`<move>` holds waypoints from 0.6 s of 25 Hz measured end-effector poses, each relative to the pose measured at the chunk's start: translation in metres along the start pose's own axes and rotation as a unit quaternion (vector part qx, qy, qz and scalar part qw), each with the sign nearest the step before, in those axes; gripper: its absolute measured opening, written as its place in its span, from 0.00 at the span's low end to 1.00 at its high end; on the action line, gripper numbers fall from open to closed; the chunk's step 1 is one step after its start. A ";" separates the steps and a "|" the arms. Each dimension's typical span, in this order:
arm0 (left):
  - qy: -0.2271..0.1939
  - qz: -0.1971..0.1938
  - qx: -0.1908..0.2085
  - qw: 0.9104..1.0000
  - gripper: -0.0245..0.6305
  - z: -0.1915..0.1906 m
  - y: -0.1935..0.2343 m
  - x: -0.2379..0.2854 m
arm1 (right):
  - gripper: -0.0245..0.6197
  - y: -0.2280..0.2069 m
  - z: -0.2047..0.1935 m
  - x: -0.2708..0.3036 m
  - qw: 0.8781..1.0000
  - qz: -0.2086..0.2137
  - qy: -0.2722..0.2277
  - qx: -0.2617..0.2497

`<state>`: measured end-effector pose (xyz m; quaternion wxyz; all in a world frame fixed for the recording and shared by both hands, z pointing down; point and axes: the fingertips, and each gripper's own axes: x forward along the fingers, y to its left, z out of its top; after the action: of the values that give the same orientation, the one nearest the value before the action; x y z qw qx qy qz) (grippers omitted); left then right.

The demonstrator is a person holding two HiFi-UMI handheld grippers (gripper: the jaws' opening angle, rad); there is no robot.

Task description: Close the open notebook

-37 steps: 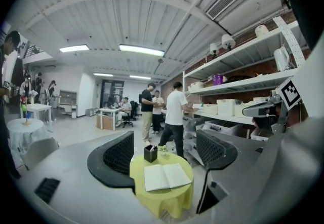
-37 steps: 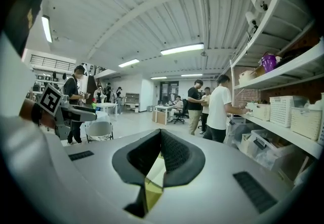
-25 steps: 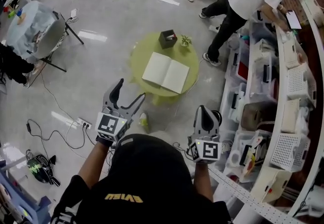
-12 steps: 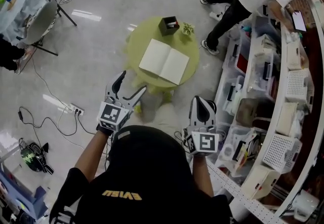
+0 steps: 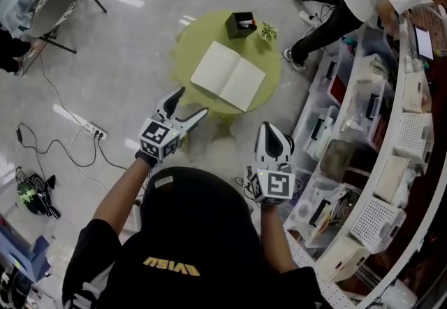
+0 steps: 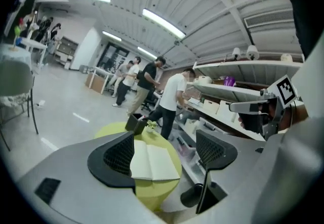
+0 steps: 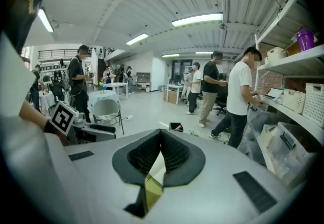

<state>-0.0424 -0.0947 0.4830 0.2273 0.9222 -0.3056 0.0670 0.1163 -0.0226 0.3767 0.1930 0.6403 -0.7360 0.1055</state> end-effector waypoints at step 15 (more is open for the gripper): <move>0.093 0.029 -0.221 0.970 0.63 -0.157 0.055 0.093 | 0.04 0.016 -0.071 0.035 0.994 0.056 0.095 0.010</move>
<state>0.0018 -0.1108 0.6673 0.4509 0.8295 -0.3171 0.0899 0.1077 -0.0233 0.4568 0.2491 0.5871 -0.7478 0.1842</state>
